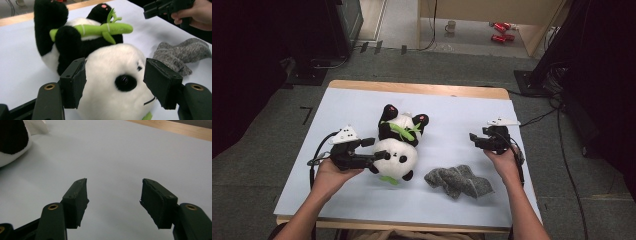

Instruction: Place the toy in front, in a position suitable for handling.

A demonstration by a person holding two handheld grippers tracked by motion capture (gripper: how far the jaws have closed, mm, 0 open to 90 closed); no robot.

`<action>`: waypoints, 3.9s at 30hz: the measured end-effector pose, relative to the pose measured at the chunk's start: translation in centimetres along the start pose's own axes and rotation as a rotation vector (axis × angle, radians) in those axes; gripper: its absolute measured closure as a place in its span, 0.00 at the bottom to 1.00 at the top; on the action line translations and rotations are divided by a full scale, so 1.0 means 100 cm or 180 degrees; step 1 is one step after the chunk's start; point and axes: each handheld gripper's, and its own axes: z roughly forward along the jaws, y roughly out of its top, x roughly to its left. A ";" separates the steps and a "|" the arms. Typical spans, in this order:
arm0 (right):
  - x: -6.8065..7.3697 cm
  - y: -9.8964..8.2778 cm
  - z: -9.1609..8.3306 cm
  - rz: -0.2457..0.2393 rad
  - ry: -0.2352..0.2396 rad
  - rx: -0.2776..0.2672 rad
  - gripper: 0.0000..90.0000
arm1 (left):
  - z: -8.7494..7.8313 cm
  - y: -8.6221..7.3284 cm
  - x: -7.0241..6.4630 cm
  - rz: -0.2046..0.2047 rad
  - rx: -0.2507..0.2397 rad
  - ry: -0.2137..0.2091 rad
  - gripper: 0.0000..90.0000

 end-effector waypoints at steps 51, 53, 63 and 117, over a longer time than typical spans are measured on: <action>-0.008 -0.006 -0.001 0.0106 0.0111 0.0088 0.44 | 0.016 0.018 0.037 0.0564 0.0408 -0.0728 0.62; -0.006 -0.006 -0.005 0.0116 0.0170 0.0058 0.44 | 0.016 0.021 0.042 0.0612 0.0414 -0.0882 0.61; 0.016 -0.009 -0.036 -0.0043 0.0626 -0.0112 0.49 | 0.037 0.024 0.054 0.0738 0.0496 -0.1307 0.59; 0.092 -0.058 -0.032 -0.1105 0.1569 0.0791 0.42 | 0.012 -0.032 0.029 0.0347 0.0390 -0.0278 0.32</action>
